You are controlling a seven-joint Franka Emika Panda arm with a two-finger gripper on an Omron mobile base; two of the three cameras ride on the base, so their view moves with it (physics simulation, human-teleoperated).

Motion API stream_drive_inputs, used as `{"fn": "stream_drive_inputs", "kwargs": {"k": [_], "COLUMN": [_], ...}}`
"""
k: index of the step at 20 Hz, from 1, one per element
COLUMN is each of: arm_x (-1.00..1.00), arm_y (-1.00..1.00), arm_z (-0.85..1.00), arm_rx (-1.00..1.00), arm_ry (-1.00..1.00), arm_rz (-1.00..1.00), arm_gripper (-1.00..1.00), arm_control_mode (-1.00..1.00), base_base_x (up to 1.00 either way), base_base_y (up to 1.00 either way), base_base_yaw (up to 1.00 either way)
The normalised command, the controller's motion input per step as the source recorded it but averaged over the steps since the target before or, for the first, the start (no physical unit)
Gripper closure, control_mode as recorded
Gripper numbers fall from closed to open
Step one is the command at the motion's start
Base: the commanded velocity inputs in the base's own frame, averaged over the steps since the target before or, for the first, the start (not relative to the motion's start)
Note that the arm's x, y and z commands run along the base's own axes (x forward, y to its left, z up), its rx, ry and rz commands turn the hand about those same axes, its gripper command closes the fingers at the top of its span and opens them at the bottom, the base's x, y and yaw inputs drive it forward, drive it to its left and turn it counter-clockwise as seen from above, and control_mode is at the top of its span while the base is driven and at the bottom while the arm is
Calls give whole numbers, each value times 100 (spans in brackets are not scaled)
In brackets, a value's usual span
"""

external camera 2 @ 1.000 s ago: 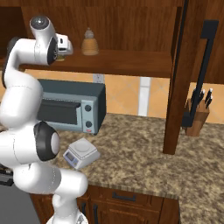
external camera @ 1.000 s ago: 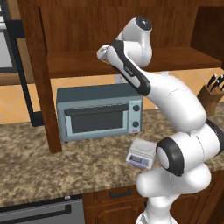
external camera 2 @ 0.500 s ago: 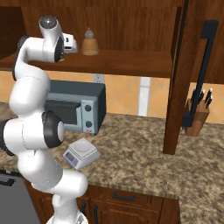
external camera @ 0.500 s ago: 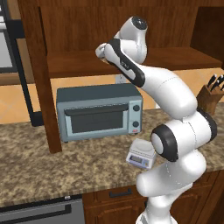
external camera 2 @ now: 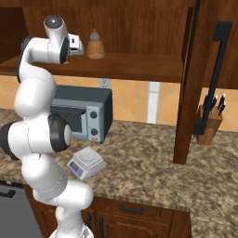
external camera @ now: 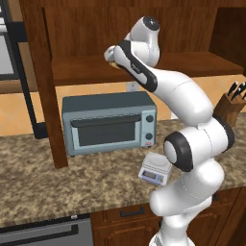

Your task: Pick the canned food and place it on the digital scale for weighing, and close the cabinet.

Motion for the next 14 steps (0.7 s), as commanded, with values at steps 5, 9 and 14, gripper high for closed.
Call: {"fn": "stream_drive_inputs", "kwargs": {"k": [5,9,14], "arm_x": [0,-31,-85], "arm_y": [0,-14,-38], "arm_z": [0,0,0], "arm_rx": [0,4,16], "arm_ry": [0,-8,-28], "arm_rz": [0,-2,-5], "arm_gripper": [100,100,100], "arm_control_mode": [-100,-100,-100], "base_base_x": [0,0,0], "base_base_y": [0,0,0], "base_base_yaw": [0,0,0]}}
